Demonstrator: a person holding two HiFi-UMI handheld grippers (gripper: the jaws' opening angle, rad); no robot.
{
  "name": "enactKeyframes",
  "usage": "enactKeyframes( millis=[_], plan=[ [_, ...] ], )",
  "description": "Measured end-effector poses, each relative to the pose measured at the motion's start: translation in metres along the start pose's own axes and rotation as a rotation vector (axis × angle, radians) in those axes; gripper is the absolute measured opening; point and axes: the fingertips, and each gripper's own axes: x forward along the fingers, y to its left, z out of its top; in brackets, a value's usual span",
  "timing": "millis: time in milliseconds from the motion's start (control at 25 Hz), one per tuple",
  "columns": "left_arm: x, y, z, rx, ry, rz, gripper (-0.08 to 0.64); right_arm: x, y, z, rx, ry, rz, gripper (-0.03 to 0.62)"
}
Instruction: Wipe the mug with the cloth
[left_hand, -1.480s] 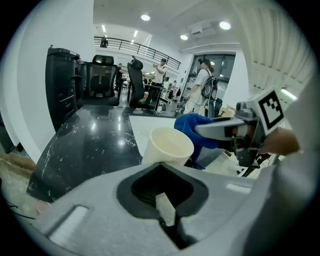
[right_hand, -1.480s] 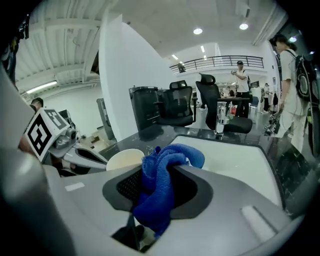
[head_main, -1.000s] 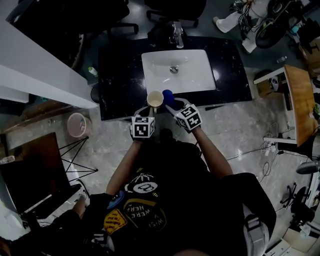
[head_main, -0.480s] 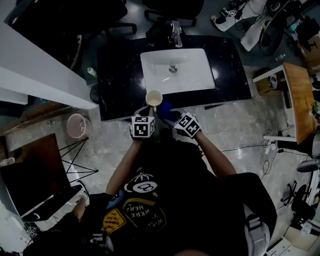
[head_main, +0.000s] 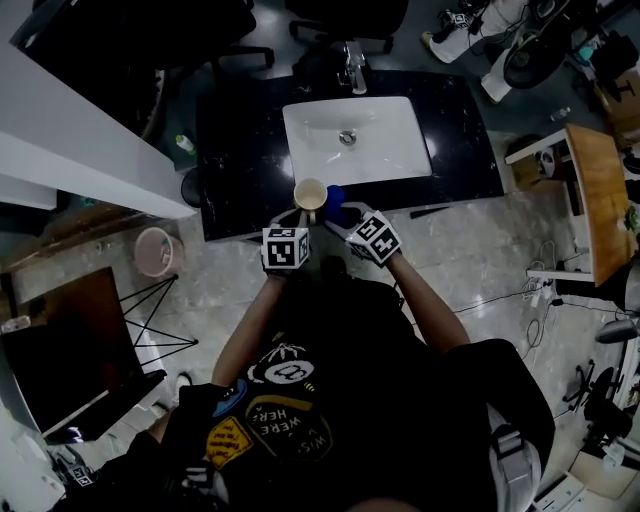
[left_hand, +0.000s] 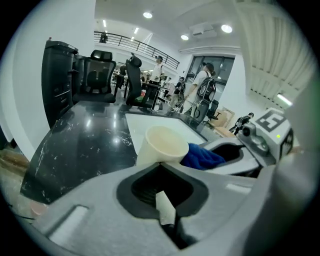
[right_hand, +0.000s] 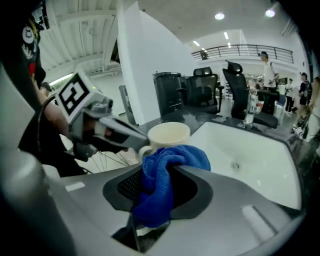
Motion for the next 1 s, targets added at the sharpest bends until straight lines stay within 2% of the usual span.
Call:
enactKeyframes(
  millis=[80, 120, 320, 440, 480, 560, 640, 760, 800, 840, 920, 1000],
  plan=[
    [-0.002, -0.003, 0.001, 0.022, -0.004, -0.013, 0.005, -0.005, 0.015, -0.007, -0.018, -0.001, 0.048, 0.126],
    [-0.004, -0.003, 0.001, 0.033, -0.008, -0.015, 0.005, -0.008, 0.013, -0.007, -0.021, -0.008, 0.033, 0.126],
    [-0.015, 0.005, -0.001, 0.028, -0.025, -0.011, 0.005, -0.011, -0.048, 0.002, 0.03, -0.031, -0.204, 0.124],
    [-0.024, 0.012, -0.003, 0.033, -0.028, 0.0, 0.005, 0.013, -0.069, -0.029, 0.064, 0.073, -0.269, 0.126],
    [-0.027, 0.014, -0.005, 0.033, -0.029, 0.004, 0.005, 0.018, -0.071, -0.036, 0.087, 0.072, -0.278, 0.145],
    [-0.035, 0.018, -0.007, 0.033, -0.033, 0.005, 0.005, 0.014, -0.074, -0.035, 0.167, -0.008, -0.282, 0.176],
    [-0.042, 0.023, -0.009, 0.026, -0.041, 0.001, 0.005, -0.004, -0.076, -0.028, 0.242, -0.108, -0.303, 0.251],
    [-0.054, 0.035, -0.013, 0.006, -0.068, -0.001, 0.005, -0.037, -0.069, -0.016, 0.304, -0.271, -0.361, 0.262],
    [-0.058, 0.037, -0.013, 0.005, -0.087, -0.004, 0.005, -0.047, -0.063, -0.012, 0.314, -0.321, -0.376, 0.253],
    [-0.062, 0.038, -0.011, 0.009, -0.11, -0.008, 0.005, -0.057, -0.055, -0.009, 0.315, -0.359, -0.392, 0.206],
    [-0.072, 0.035, -0.005, 0.034, -0.164, -0.019, 0.005, -0.072, -0.037, -0.006, 0.301, -0.389, -0.423, 0.017],
    [-0.082, 0.028, 0.001, 0.071, -0.217, -0.024, 0.005, -0.081, -0.016, -0.004, 0.302, -0.395, -0.431, 0.002]
  ],
)
